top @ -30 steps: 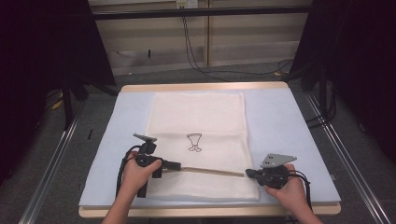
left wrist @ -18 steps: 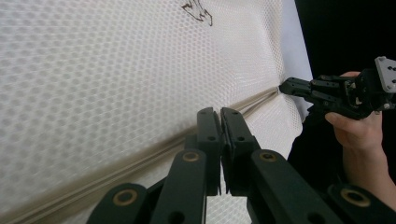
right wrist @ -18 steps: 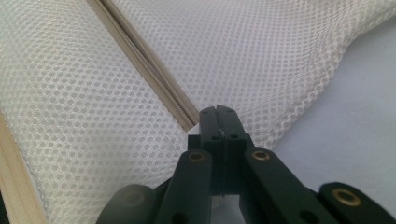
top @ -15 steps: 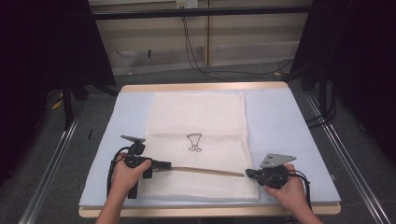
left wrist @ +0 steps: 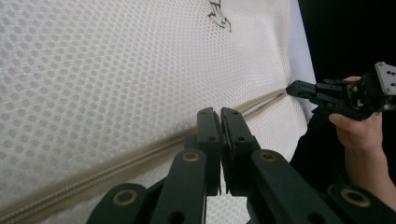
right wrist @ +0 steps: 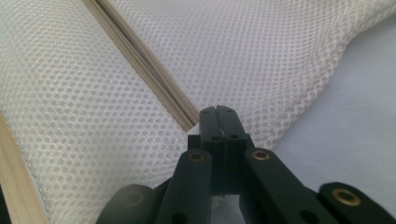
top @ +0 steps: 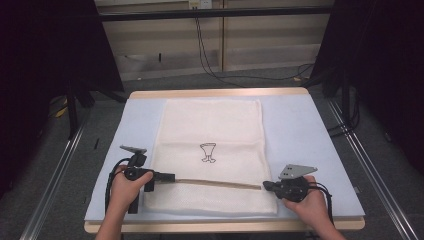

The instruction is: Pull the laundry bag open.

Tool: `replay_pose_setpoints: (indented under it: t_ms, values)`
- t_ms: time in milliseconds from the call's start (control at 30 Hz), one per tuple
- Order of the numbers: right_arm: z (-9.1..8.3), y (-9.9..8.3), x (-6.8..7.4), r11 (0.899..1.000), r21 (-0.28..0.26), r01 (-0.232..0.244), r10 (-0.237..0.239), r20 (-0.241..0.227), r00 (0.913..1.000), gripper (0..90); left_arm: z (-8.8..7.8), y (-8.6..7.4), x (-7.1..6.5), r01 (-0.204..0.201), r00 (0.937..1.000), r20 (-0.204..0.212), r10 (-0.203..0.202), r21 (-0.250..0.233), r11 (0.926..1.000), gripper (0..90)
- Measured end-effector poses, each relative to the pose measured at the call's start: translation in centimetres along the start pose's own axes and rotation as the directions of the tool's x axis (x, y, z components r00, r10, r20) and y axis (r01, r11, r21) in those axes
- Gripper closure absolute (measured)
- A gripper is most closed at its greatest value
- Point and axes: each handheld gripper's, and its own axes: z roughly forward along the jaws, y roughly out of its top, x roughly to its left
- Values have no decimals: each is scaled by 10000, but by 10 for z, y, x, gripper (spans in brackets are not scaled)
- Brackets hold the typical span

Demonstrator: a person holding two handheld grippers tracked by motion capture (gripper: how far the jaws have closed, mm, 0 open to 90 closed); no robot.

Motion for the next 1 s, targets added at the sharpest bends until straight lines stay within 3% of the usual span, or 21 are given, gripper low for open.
replay_pose_setpoints:
  t_ms: [233,300,467,833,1000]
  values:
    - [0,0,0,10000,-7,-7,7,6,10000,900,-15,-4,11,326,9989,-324,-334,-258,9991,874]
    - [0,0,0,10000,-11,10,-10,13,10000,900,-19,-6,14,467,9987,-208,-474,-373,9982,874]
    - [0,0,0,10000,33,-26,26,-13,10000,900,-26,-8,16,348,9982,-473,-371,-494,9982,874]
    - [0,1,-1,10000,72,-31,31,-90,10000,900,-45,-13,27,792,9956,-426,-837,-971,9921,874]
    - [0,1,-2,10000,57,-77,78,-164,9998,900,-56,-14,32,729,9949,-620,-795,-1016,9921,873]
